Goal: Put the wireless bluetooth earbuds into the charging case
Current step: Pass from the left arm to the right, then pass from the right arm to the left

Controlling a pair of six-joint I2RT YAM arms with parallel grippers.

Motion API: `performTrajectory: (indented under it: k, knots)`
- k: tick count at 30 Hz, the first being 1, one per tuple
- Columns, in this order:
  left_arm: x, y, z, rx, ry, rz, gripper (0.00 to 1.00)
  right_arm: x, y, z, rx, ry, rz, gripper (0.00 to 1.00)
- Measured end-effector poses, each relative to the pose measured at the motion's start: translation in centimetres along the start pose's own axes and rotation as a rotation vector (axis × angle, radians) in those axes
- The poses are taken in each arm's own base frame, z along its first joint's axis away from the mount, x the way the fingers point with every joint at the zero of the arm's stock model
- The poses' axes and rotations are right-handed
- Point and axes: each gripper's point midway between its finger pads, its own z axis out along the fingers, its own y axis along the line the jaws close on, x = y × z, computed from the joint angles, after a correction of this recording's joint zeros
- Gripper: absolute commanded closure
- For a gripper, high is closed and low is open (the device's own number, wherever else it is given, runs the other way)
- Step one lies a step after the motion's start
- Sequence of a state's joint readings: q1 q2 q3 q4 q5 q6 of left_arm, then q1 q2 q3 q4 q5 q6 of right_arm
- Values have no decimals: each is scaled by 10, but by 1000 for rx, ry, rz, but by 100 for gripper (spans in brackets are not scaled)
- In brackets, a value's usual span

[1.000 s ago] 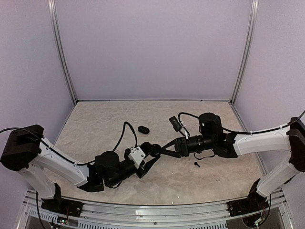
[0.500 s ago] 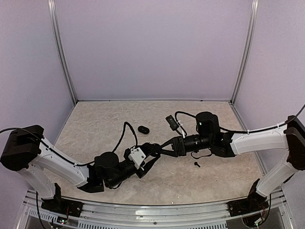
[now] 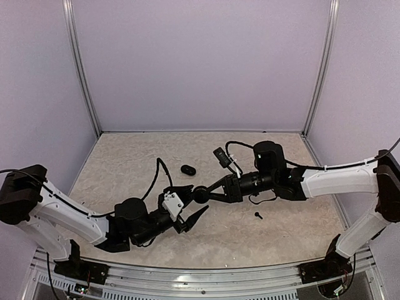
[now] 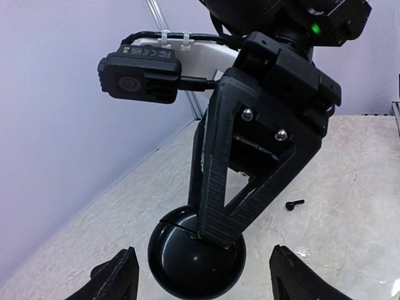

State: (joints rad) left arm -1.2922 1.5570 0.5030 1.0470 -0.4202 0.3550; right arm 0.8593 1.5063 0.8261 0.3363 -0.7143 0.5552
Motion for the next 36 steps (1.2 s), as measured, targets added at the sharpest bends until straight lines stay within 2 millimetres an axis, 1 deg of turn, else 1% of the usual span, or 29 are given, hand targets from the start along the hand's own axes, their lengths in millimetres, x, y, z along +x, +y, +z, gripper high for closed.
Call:
performTrajectory:
  k: [5,8,10,12,15,18,20,23,27,30,36]
  knots:
    - [-22,2,-20,67,-62,-65,26,-9,4,-1,22,47,-129,89]
    - [-35,3,-33,138,-96,-124,28,-17,11,-3,29,77,-222,88]
    - [-39,7,-40,176,-108,-165,30,-20,16,-6,24,94,-276,88]
    - [-40,12,-49,210,-112,-214,31,-19,20,-9,16,111,-320,88]
    - [-40,18,-59,254,-110,-276,33,-13,28,-11,1,150,-377,88]
    - [-46,18,-66,302,-108,-333,37,-5,39,-9,-18,200,-428,90]
    - [-48,15,-70,334,-107,-358,41,-4,47,-7,-26,225,-459,92]
    - [-46,6,-73,391,-89,-386,45,-6,58,-4,-36,257,-496,92]
    - [-35,-11,-74,466,-41,-404,49,-2,65,-2,-45,304,-514,92]
    - [-26,-21,-73,500,-8,-411,51,6,70,2,-56,345,-516,93]
    - [-19,-30,-72,534,16,-417,54,21,79,8,-84,403,-505,93]
